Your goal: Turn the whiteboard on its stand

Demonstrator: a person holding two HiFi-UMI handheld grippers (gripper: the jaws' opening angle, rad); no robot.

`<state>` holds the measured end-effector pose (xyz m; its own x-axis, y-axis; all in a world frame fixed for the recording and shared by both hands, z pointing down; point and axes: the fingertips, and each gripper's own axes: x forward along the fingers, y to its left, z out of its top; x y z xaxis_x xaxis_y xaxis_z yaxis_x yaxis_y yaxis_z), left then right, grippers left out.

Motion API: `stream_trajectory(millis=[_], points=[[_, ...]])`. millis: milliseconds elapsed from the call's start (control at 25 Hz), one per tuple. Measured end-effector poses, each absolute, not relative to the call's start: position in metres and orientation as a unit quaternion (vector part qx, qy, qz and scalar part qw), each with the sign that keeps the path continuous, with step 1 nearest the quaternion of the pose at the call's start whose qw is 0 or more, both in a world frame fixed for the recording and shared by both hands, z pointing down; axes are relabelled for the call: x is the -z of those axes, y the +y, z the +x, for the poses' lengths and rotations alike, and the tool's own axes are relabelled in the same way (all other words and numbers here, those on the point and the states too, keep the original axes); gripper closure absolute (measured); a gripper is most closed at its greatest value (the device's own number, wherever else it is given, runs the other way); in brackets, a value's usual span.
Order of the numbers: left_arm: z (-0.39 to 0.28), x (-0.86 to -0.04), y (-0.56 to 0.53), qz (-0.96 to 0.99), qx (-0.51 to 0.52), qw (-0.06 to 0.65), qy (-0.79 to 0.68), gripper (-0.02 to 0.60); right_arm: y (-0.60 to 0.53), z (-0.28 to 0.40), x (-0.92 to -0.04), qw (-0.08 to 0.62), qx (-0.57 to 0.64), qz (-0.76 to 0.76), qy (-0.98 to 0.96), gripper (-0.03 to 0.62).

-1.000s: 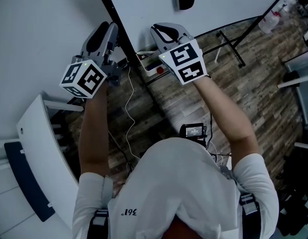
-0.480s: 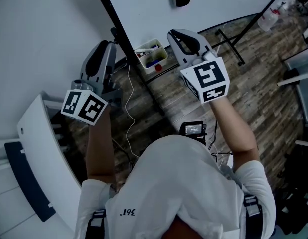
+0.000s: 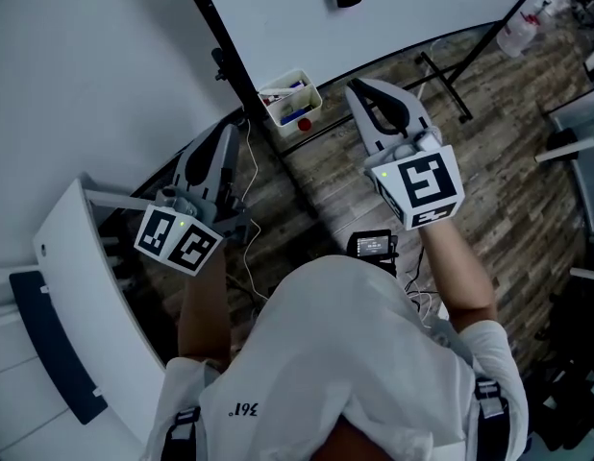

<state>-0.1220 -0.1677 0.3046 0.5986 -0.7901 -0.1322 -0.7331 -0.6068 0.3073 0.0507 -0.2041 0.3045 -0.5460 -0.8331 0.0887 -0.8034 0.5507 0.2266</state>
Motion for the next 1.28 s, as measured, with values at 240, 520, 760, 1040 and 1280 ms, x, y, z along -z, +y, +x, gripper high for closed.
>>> stream_trajectory(millis=[240, 520, 760, 1040, 1280], points=[[-0.109, -0.325, -0.145, 0.893, 0.113, 0.134, -0.415, 0.568, -0.186, 0.071, -0.320, 0.078, 0.034, 0.483, -0.872, 0.554], [-0.097, -0.342, -0.126, 0.895, 0.096, 0.153, -0.407, 0.568, -0.161, 0.089, -0.336, 0.076, 0.006, 0.490, -0.868, 0.554], [-0.088, -0.362, -0.110, 0.896, 0.081, 0.172, -0.401, 0.568, -0.143, 0.104, -0.351, 0.076, -0.017, 0.501, -0.862, 0.554], [-0.073, -0.379, -0.089, 0.898, 0.070, 0.200, -0.386, 0.568, -0.124, 0.112, -0.364, 0.083, -0.034, 0.503, -0.860, 0.554], [-0.062, -0.395, -0.074, 0.901, 0.058, 0.217, -0.371, 0.568, -0.110, 0.117, -0.380, 0.098, -0.046, 0.500, -0.859, 0.554]])
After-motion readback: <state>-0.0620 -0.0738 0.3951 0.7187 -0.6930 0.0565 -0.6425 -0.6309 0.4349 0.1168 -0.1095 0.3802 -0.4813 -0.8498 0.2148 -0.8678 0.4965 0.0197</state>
